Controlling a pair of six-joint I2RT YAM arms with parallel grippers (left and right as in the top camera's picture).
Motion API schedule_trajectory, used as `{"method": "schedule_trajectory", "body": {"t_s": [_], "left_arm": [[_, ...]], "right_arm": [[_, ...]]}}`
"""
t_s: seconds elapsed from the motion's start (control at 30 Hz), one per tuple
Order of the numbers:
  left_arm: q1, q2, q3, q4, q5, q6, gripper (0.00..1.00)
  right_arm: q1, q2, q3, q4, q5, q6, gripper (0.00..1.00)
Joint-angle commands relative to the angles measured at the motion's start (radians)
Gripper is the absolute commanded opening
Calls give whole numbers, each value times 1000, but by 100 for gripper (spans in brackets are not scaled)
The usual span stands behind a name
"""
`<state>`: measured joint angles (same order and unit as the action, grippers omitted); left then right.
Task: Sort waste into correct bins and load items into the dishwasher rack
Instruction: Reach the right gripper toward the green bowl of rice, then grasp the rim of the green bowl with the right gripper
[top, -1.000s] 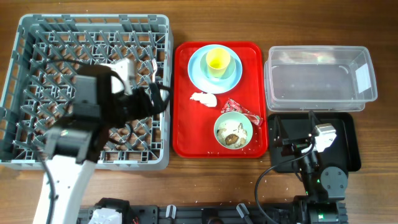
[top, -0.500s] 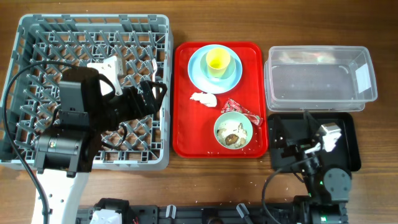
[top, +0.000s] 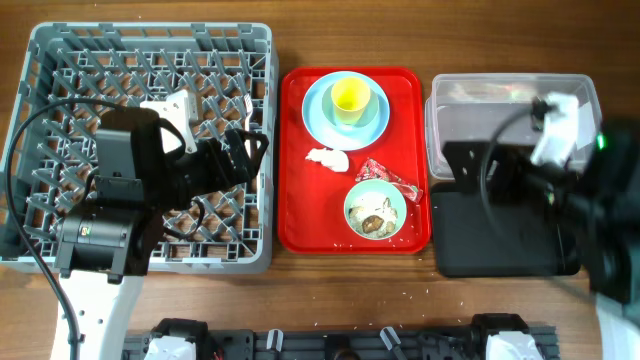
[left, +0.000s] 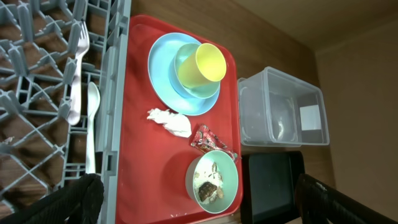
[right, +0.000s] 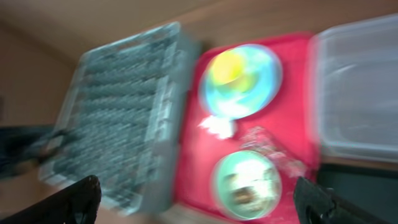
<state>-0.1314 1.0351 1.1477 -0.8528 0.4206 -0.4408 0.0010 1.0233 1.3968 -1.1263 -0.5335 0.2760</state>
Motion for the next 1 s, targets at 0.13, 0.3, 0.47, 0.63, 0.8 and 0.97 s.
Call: {"method": "schedule_trajectory", "body": {"t_s": [0.13, 0.3, 0.47, 0.63, 0.8, 0.97], "left_arm": [[5, -1, 9, 2, 13, -9, 100], [5, -1, 9, 2, 13, -9, 100], [5, -1, 9, 2, 13, -9, 100], [5, -1, 9, 2, 13, -9, 100], [5, -1, 9, 2, 13, -9, 100], [5, -1, 9, 2, 13, -9, 100]], "right_arm": [[42, 199, 19, -103, -171, 43, 35], [212, 198, -41, -127, 322, 230, 4], [375, 202, -230, -8, 504, 367, 4], [393, 261, -415, 199, 667, 457, 4], [393, 373, -486, 306, 651, 457, 4], [393, 478, -487, 332, 415, 423, 4]]}}
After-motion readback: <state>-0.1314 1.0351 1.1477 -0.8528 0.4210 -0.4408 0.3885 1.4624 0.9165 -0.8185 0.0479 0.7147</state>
